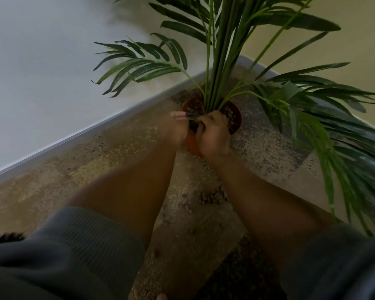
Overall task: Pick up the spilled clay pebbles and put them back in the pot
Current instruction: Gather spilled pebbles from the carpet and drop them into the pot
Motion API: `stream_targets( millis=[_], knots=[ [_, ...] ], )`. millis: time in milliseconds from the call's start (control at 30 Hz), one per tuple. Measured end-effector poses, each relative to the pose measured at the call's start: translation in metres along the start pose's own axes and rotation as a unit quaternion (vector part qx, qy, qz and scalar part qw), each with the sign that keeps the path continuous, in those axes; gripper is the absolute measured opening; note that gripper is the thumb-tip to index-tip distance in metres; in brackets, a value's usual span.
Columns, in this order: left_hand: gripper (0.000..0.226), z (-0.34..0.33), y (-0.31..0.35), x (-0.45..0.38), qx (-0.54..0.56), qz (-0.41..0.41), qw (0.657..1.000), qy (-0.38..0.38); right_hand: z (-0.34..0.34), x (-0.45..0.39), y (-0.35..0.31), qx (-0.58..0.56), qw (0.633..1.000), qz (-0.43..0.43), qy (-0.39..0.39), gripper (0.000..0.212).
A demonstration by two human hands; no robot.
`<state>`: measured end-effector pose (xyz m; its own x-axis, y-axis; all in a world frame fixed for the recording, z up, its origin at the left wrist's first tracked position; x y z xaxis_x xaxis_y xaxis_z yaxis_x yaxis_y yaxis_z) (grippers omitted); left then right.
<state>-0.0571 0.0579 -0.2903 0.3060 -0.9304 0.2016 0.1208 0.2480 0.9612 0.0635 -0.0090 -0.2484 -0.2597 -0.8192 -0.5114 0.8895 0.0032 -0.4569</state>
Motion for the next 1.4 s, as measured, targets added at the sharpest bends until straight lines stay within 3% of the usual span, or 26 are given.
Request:
stream_targets(
  millis=[67, 200, 367, 433, 500, 633, 700, 733, 800, 967, 1033, 1133, 1267, 1400],
  knots=[
    [0.019, 0.014, -0.008, 0.007, 0.018, -0.009, 1.000, 0.004, -0.004, 0.014, -0.010, -0.038, 0.998, 0.040, -0.016, 0.022],
    [0.022, 0.046, -0.026, 0.015, -0.105, -0.069, 0.991, 0.049, -0.025, 0.047, -0.016, -0.064, 0.990, 0.050, -0.114, 0.018],
    [0.018, 0.061, -0.070, 0.022, -0.200, 0.014, 0.978, -0.066, -0.060, 0.085, -0.013, -0.081, 0.948, -0.009, -0.308, 0.028],
    [0.023, 0.063, -0.080, 0.028, -0.309, 0.003, 0.940, -0.141, -0.070, 0.102, -0.011, -0.131, 0.905, -0.096, -0.393, 0.033],
    [0.026, 0.067, -0.087, 0.038, -0.402, -0.003, 0.894, -0.197, -0.075, 0.114, -0.009, -0.074, 0.892, -0.111, -0.433, 0.036],
    [0.034, 0.081, -0.100, 0.061, -0.460, 0.007, 0.842, -0.280, -0.083, 0.142, -0.014, -0.111, 0.862, -0.122, -0.479, 0.050],
    [0.041, 0.090, -0.107, 0.069, -0.516, 0.000, 0.797, -0.313, -0.085, 0.156, -0.019, -0.173, 0.825, -0.186, -0.505, 0.057],
    [0.042, 0.095, -0.110, 0.074, -0.544, -0.013, 0.772, -0.329, -0.087, 0.162, -0.020, -0.181, 0.812, -0.205, -0.516, 0.064],
    [0.043, 0.100, -0.120, 0.080, -0.575, -0.041, 0.740, -0.347, -0.088, 0.169, -0.025, -0.144, 0.819, -0.166, -0.530, 0.075],
    [0.064, 0.109, -0.133, 0.083, -0.580, -0.071, 0.744, -0.324, -0.089, 0.181, -0.033, -0.030, 0.843, -0.022, -0.537, 0.097],
    [0.067, 0.111, -0.131, 0.086, -0.588, -0.111, 0.740, -0.307, -0.091, 0.184, -0.033, -0.009, 0.850, -0.018, -0.527, 0.091],
    [0.044, 0.113, -0.129, 0.087, -0.597, -0.161, 0.731, -0.289, -0.093, 0.187, -0.034, -0.022, 0.863, -0.042, -0.504, 0.070],
    [0.028, 0.113, -0.125, 0.086, -0.567, -0.166, 0.756, -0.282, -0.093, 0.185, -0.036, -0.021, 0.873, -0.065, -0.483, 0.048],
    [0.026, 0.110, -0.128, 0.088, -0.571, -0.148, 0.749, -0.301, -0.091, 0.184, -0.038, -0.017, 0.878, -0.059, -0.475, 0.044]
  ],
)
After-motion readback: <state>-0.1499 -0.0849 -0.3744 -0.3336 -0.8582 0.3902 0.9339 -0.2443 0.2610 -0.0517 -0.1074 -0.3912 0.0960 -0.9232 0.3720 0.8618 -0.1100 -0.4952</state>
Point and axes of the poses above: each hand's wrist, its own x-axis away from the middle knuckle, its own z-axis out of the back of the hand, y = z × x, the point moved 5 cm from there along -x, towards the middle knuckle, and after that the axes turned 7 degrees about y, right-handed, at the moved point
